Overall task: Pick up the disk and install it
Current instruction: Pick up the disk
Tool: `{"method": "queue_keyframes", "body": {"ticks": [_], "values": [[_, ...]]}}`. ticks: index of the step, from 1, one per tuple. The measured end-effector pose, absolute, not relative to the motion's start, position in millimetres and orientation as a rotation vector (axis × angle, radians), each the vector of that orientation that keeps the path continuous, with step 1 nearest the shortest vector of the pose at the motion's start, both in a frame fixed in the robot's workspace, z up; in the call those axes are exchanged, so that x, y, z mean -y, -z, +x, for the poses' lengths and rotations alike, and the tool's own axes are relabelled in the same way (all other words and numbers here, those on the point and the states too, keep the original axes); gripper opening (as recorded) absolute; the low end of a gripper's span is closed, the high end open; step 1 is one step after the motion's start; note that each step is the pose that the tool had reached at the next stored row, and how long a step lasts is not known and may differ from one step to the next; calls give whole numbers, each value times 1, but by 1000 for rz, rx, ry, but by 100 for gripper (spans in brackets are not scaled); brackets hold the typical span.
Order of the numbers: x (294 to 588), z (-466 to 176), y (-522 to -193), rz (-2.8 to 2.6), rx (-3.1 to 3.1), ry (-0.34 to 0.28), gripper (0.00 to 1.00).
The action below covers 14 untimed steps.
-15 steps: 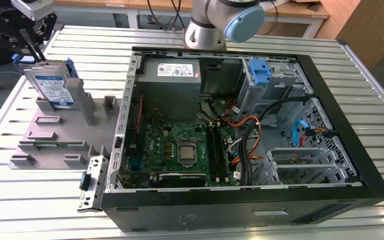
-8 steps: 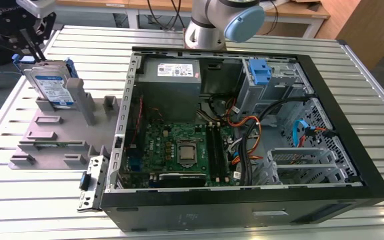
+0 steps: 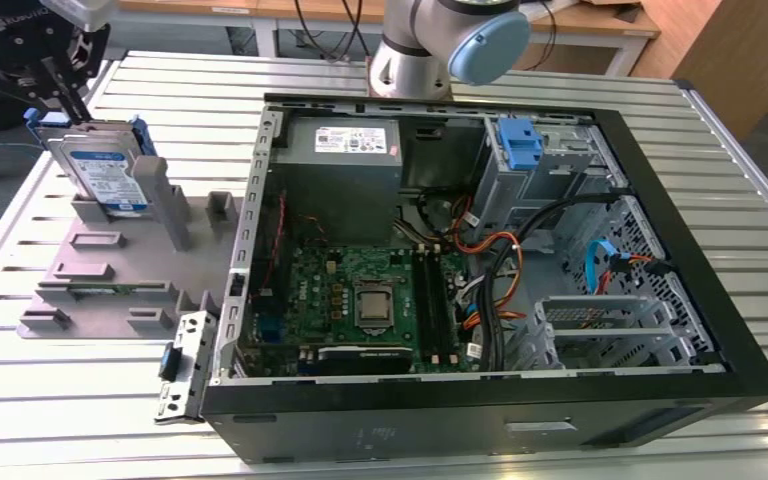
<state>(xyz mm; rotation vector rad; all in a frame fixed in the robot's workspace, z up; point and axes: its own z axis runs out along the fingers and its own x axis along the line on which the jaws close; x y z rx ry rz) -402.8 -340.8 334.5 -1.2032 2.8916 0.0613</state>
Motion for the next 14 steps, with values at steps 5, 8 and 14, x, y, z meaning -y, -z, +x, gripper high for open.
{"method": "queue_keyframes", "body": {"ticks": [5, 8, 14], "values": [[341, -403, -334, -1329, -2838, -62, 17], [341, -403, -334, -1405, -2802, -62, 17], [341, -403, -334, -1549, -2728, -63, 17]]}}
